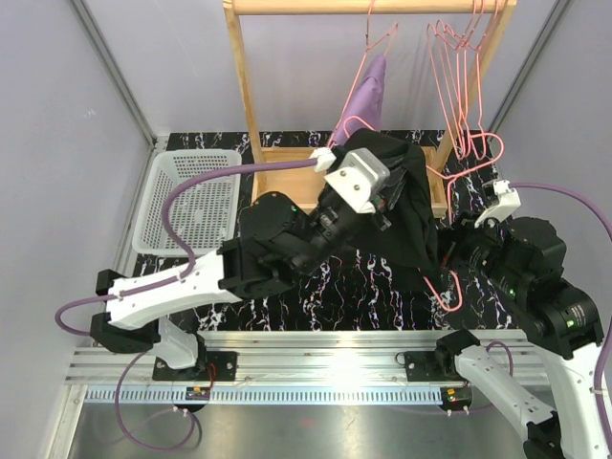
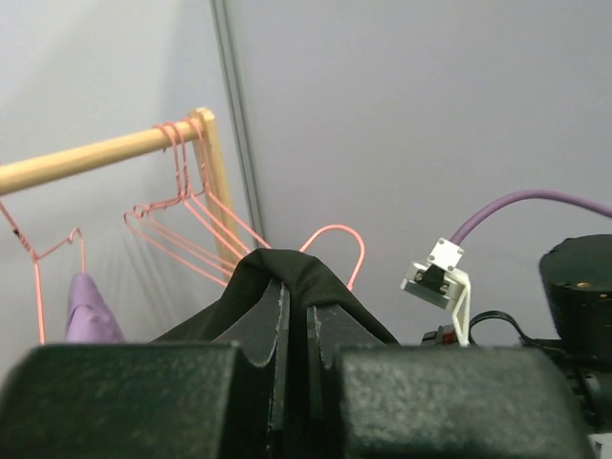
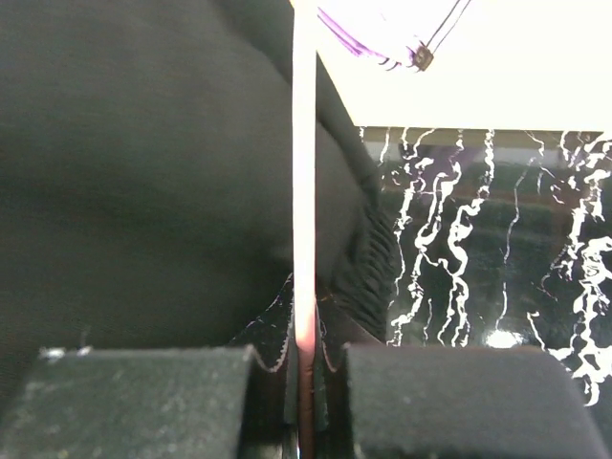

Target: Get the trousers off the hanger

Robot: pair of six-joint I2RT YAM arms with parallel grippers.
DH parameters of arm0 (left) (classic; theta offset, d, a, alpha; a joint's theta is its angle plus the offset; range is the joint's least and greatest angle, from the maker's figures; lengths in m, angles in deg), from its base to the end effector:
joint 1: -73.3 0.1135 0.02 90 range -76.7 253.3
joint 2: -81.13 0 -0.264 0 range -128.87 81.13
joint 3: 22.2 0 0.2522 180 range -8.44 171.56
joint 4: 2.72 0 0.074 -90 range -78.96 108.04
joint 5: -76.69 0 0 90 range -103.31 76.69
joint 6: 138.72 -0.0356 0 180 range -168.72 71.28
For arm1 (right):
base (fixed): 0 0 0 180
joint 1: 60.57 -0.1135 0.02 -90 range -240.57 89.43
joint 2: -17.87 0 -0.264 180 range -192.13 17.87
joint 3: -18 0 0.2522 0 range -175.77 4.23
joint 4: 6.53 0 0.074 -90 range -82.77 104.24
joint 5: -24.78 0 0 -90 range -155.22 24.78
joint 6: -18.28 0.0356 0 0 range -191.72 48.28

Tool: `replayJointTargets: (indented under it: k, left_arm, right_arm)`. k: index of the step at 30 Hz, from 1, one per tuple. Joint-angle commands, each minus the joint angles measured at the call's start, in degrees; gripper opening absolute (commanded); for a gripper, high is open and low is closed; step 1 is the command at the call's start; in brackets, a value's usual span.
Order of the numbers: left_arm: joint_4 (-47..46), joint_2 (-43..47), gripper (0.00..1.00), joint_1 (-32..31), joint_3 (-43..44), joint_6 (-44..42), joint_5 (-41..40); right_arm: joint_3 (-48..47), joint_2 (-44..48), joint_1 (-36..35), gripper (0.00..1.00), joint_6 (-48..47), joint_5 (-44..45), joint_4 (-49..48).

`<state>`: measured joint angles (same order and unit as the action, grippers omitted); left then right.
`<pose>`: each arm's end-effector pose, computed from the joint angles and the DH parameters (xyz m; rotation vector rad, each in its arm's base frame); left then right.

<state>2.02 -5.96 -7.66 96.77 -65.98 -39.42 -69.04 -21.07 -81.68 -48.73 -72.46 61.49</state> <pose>0.0650 -0.3087 0.5587 0.5596 1.0380 -0.7349 0.0785 0.0351 0.4299 -0.0550 1.9673 0.6329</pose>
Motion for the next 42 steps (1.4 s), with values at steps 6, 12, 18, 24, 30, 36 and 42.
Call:
replayJointTargets:
  k: [6, 12, 18, 24, 30, 36, 42]
  left_arm:
    - [-13.6, 11.8, 0.00, 0.0, 1.7, -0.5, 14.8]
    - [-18.2, 15.5, 0.00, 0.0, -1.7, -1.4, 12.3]
    - [-17.7, 18.4, 0.00, 0.0, -0.7, -3.9, 7.7]
    - [-13.1, 24.1, 0.00, 0.0, -4.3, -10.4, -3.0]
    - [-12.3, 29.7, 0.00, 1.8, -17.6, -16.1, -18.2]
    - [-5.9, 36.4, 0.00, 13.9, -26.4, -7.0, -24.1]
    - [1.4, 42.2, 0.00, 26.9, -32.2, 0.1, -25.3]
  right_arm:
    - [-4.2, -5.1, -0.1, 0.00, -3.8, -0.2, 10.3]
    - [-5.1, -7.8, -0.1, 0.00, -5.3, 10.7, 15.5]
    - [-4.8, -6.9, -0.1, 0.00, -5.4, 11.6, 14.5]
    - [-7.4, -5.9, -0.1, 0.00, -6.4, 12.9, 15.3]
    - [-11.4, -4.5, -0.1, 0.00, -10.3, 17.6, 15.6]
    - [-15.8, -4.6, -0.1, 0.00, -12.1, 18.7, 13.5]
    - [-15.7, -5.4, -0.1, 0.00, -11.8, 18.1, 12.1]
